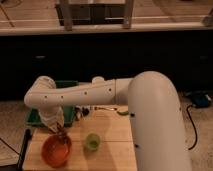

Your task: Place grapes in red bowl

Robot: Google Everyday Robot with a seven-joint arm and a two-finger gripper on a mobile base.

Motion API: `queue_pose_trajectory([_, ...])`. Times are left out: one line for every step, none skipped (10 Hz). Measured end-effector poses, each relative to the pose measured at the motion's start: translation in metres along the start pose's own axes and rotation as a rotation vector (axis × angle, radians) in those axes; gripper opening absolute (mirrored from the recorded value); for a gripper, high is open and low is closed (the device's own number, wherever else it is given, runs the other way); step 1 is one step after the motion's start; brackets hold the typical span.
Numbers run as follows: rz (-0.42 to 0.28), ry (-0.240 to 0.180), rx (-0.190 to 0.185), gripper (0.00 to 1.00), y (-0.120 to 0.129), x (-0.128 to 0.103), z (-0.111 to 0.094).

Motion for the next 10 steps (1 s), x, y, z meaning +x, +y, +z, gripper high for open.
queue_pose_trajectory([-0.009, -0.001, 0.0, 0.0, 0.0001, -0.0003, 0.0004])
queue_pose_trajectory([-0.025, -0.002, 0.0, 0.0, 0.0001, -0.0006, 0.0012])
queue_pose_trajectory([-0.029, -0.002, 0.0, 0.0, 0.0001, -0.0006, 0.0012])
queue_pose_trajectory([-0.035, -0.003, 0.0, 0.0, 0.0003, -0.0004, 0.0014])
queue_pose_trajectory([-0.04, -0.004, 0.0, 0.0, 0.0006, -0.0006, 0.0017])
queue_pose_trajectory([-0.045, -0.004, -0.001, 0.0, 0.0007, -0.0006, 0.0016])
queue_pose_trajectory([-0.054, -0.004, -0.002, 0.0, 0.001, -0.0007, 0.0014])
queue_pose_trajectory([-0.061, -0.004, -0.003, 0.0, 0.0012, -0.0007, 0.0011])
queue_pose_trajectory([-0.064, -0.004, -0.003, 0.0, 0.0013, -0.0006, 0.0011])
queue_pose_trajectory([-0.076, -0.004, -0.004, 0.0, 0.0017, -0.0006, 0.0009])
